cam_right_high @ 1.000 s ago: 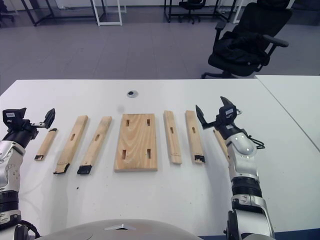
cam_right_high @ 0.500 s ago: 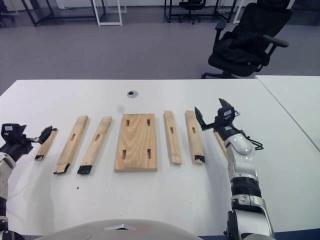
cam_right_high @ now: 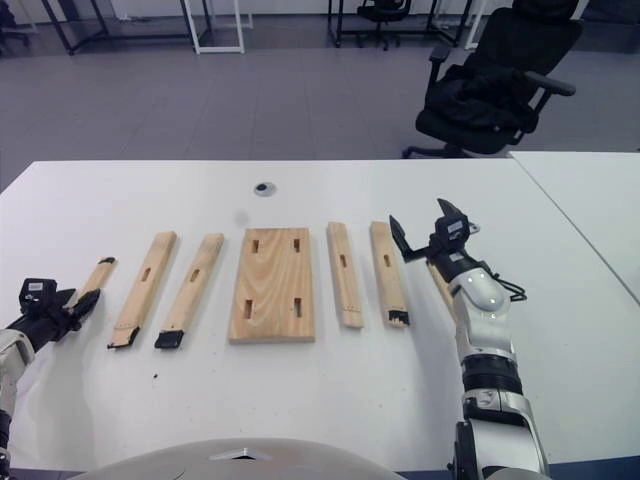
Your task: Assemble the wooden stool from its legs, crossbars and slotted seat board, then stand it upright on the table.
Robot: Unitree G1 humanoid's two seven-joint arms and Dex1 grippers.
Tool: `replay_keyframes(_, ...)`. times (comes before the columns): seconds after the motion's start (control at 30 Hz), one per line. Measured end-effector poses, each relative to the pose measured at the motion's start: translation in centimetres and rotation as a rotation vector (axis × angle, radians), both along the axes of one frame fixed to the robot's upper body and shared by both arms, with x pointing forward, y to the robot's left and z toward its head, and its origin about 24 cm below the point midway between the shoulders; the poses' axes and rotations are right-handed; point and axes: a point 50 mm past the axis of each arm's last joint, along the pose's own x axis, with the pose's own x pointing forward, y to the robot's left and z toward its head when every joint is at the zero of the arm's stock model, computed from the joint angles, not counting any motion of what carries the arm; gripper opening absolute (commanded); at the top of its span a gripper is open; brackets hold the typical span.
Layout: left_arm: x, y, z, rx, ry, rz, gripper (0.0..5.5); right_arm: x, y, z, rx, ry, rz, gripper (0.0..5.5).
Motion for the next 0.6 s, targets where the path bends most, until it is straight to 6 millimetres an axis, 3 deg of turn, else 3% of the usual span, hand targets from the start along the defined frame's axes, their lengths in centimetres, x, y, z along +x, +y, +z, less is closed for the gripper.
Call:
replay_keyframes(0.17,-0.1,-0.1,0.0,-0.006,0.015,-0.012,1.30,0.0,0.0,-0.1,0.001,0.005,-0.002,5.40)
replay_keyframes(0.4,0.4,-0.5,0.4,-0.008,-0.065,-0.008,1.28,0.2,0.3,-0.3,0.006,0.036,0.006,5.40)
replay_keyframes(0.47,3.3,-3.4,3.9,-0.020,-0.298,-0.104,1.28,0.9,1.5,0.6,0.131,0.057,0.048,5.40)
replay_keyframes(0.53,6.2,-8.0,7.6,-0.034,-0.480,-0.277,1.28,1.8,4.1,2.6,0.276,0.054,0.164,5.40)
replay_keyframes(0.57,7.3,-11.9,9.1,-0.065,-0.562,-0.417,1.28,2.5,6.5,4.3,0.393,0.054,0.271,5.40)
replay_keyframes(0.6,7.7,-14.3,9.9,-0.097,-0.602,-0.496,1.28,2.7,8.3,5.4,0.502,0.064,0.347,5.40)
